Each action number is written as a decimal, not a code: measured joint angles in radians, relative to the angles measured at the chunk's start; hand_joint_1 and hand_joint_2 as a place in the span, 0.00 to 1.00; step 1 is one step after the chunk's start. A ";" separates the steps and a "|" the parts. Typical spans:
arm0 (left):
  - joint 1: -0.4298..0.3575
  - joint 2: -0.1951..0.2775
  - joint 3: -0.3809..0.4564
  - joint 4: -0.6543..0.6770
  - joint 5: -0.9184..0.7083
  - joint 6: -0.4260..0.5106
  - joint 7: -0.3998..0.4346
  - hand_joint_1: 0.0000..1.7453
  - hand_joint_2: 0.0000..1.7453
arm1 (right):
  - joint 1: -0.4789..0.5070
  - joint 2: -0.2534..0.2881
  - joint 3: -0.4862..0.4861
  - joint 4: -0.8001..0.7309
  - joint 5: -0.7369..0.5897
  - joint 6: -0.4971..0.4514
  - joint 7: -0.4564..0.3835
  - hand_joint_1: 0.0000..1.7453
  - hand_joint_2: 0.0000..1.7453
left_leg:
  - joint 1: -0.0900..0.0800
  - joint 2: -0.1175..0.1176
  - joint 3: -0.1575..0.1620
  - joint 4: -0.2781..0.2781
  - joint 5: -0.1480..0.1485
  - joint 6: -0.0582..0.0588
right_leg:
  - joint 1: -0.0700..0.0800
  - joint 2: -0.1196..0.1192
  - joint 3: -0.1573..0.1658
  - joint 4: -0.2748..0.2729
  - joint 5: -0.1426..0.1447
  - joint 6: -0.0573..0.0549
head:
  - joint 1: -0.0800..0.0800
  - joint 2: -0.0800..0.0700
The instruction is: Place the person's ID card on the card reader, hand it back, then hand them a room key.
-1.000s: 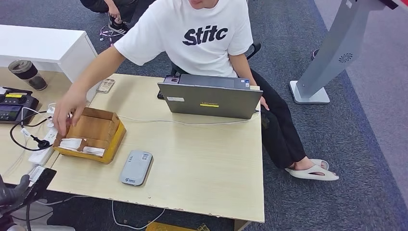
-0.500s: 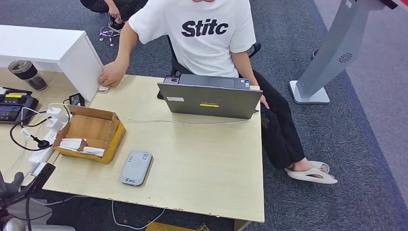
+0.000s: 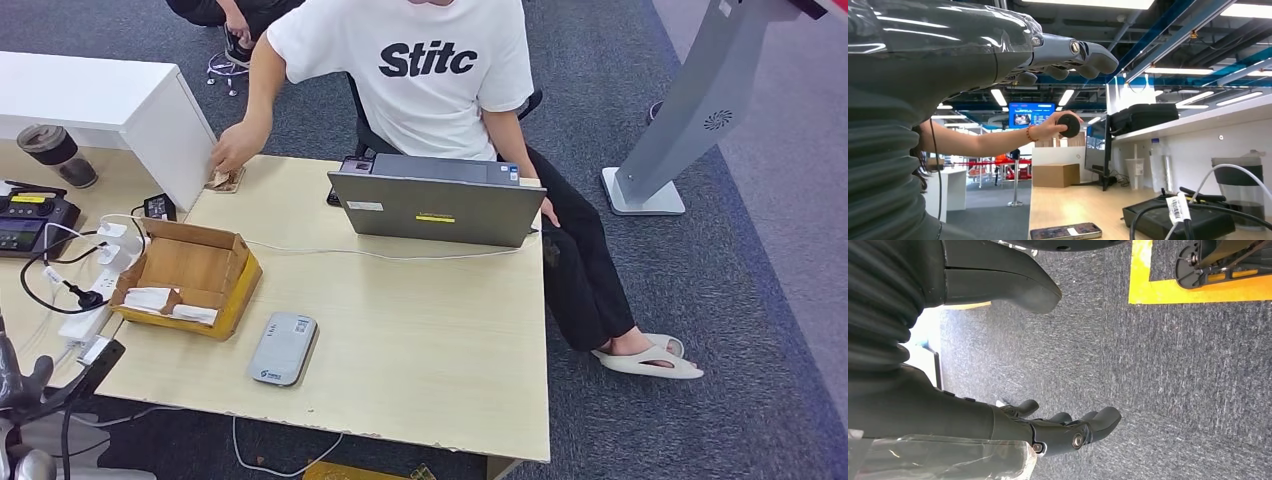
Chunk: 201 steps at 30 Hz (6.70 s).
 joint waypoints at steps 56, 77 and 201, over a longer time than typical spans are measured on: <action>-0.120 0.074 -0.505 -0.028 0.122 -0.276 -0.033 0.00 1.00 | -0.007 0.000 -0.055 0.000 0.023 0.041 0.008 0.00 1.00 | 0.000 0.000 0.000 0.000 0.000 0.000 | 0.000 0.001 0.000 0.000 0.001 0.000 | 0.000 0.000; -0.136 0.083 -0.515 -0.030 0.146 -0.316 -0.030 0.00 1.00 | -0.008 0.001 -0.067 -0.001 0.026 0.039 0.006 0.00 1.00 | 0.000 0.001 0.000 0.000 0.000 0.000 | 0.000 0.001 0.000 0.000 0.001 0.000 | 0.000 0.000; -0.265 0.239 -0.382 -0.173 0.065 -0.147 0.003 1.00 1.00 | -0.017 0.016 -0.166 -0.001 0.130 0.043 -0.009 0.00 1.00 | 0.001 0.001 0.000 0.000 0.001 0.000 | 0.000 0.002 -0.001 0.001 0.001 -0.001 | 0.000 0.000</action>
